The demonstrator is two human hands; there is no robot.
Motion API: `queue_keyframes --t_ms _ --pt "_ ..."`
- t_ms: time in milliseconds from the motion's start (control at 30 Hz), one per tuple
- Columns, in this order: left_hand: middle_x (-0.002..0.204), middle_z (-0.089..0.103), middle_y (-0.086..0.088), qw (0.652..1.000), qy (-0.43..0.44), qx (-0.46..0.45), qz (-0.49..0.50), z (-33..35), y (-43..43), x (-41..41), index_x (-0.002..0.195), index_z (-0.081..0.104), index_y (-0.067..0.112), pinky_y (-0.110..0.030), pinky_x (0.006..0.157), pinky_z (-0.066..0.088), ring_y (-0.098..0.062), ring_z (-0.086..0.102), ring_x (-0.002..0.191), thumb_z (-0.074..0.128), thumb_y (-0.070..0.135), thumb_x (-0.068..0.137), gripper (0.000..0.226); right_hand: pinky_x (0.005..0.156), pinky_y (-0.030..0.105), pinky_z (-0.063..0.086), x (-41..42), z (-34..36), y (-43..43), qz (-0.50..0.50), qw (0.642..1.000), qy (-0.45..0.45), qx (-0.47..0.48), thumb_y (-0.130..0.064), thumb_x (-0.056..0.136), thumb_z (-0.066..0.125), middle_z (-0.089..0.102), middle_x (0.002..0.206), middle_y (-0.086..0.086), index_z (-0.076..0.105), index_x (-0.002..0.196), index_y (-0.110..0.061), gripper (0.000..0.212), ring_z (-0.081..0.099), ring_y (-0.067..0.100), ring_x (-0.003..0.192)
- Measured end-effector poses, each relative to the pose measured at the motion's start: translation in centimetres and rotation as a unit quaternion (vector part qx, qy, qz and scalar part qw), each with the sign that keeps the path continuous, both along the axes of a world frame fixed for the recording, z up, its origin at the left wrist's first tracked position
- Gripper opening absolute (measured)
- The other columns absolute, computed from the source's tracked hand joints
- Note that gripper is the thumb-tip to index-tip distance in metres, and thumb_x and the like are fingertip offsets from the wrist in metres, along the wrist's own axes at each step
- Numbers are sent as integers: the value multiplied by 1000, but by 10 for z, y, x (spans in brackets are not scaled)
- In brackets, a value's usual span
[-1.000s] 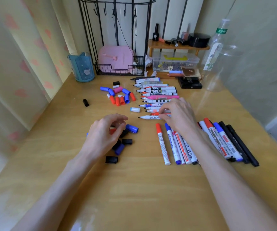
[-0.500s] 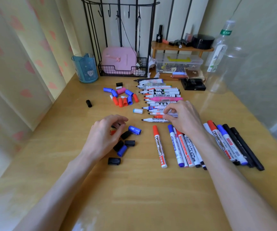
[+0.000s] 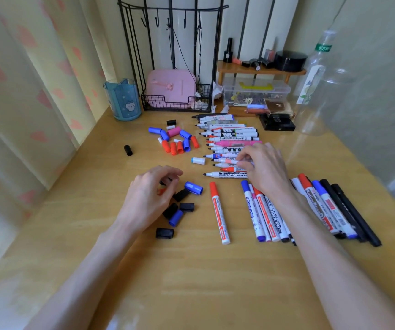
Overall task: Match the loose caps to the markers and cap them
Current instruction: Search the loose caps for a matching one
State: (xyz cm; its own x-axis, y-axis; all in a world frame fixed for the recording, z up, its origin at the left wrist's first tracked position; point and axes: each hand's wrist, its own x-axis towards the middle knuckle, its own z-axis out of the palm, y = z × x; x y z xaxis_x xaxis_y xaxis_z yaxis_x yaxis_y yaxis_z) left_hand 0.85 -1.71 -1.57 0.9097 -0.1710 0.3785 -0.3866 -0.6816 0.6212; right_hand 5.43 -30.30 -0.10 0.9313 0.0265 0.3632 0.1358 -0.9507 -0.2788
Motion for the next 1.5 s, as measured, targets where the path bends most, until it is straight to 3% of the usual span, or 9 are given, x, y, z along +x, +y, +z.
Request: queue_keyframes --t_ms 167,333,567,767,933,1133,1267,1400,1500 --pt "93 72 15 999 -17 7 44 -1 4 14 108 75 30 -36 74 55 -8 68 90 65 17 97 20 76 36 24 -9 3 5 42 998 -35 16 -20 101 64 68 92 -9 64 100 -21 1 63 24 93" --pt "110 73 6 995 -4 37 96 2 6 67 117 73 25 -38 83 55 -20 68 100 59 11 97 27 79 36 27 -13 0 14 75 996 -23 46 -24 103 61 74 88 -9 61 102 -22 2 66 20 88" --pt "149 53 -13 978 59 155 130 -3 19 146 138 63 21 -48 99 49 -39 55 129 50 -8 92 56 81 37 30 -5 -4 26 80 994 -23 71 -25 103 61 73 90 -10 62 103 -23 2 66 19 89" --pt "127 68 -13 972 11 214 100 -15 18 156 132 67 21 -45 93 50 -37 61 117 52 -8 92 51 83 38 36 -1 -5 25 79 992 -31 90 -23 103 62 72 89 -10 61 103 -23 1 66 19 88" --pt "116 73 -11 972 -12 217 94 -11 27 159 110 75 17 -45 92 53 -34 66 109 66 6 96 20 87 42 39 -5 -2 22 76 993 -34 90 -20 103 61 72 90 -9 62 103 -20 0 66 20 90" --pt "102 74 0 991 -69 80 83 3 21 105 107 69 17 -38 76 54 -22 69 89 70 22 99 9 71 38 48 -20 3 20 110 986 -71 105 -22 102 64 63 85 -8 64 102 -22 0 61 20 76" --pt "94 71 12 994 -102 24 40 11 -1 54 101 68 20 -28 73 48 -9 63 81 73 17 95 8 63 33 42 -33 4 23 128 981 -74 127 -21 103 62 61 86 -7 65 102 -23 4 50 5 70" --pt "90 73 14 997 -16 -76 11 16 -13 18 101 74 24 -12 67 41 -5 65 81 77 20 93 9 70 36 47 -49 3 20 127 978 -62 151 -20 104 61 64 92 -7 66 104 -23 6 51 12 79" --pt "89 77 5 991 46 -124 -17 16 -17 -1 103 77 21 -22 73 51 -10 68 80 75 20 96 8 80 41 49 -60 2 18 121 978 -64 155 -20 104 61 66 97 -5 68 107 -24 9 57 19 91"
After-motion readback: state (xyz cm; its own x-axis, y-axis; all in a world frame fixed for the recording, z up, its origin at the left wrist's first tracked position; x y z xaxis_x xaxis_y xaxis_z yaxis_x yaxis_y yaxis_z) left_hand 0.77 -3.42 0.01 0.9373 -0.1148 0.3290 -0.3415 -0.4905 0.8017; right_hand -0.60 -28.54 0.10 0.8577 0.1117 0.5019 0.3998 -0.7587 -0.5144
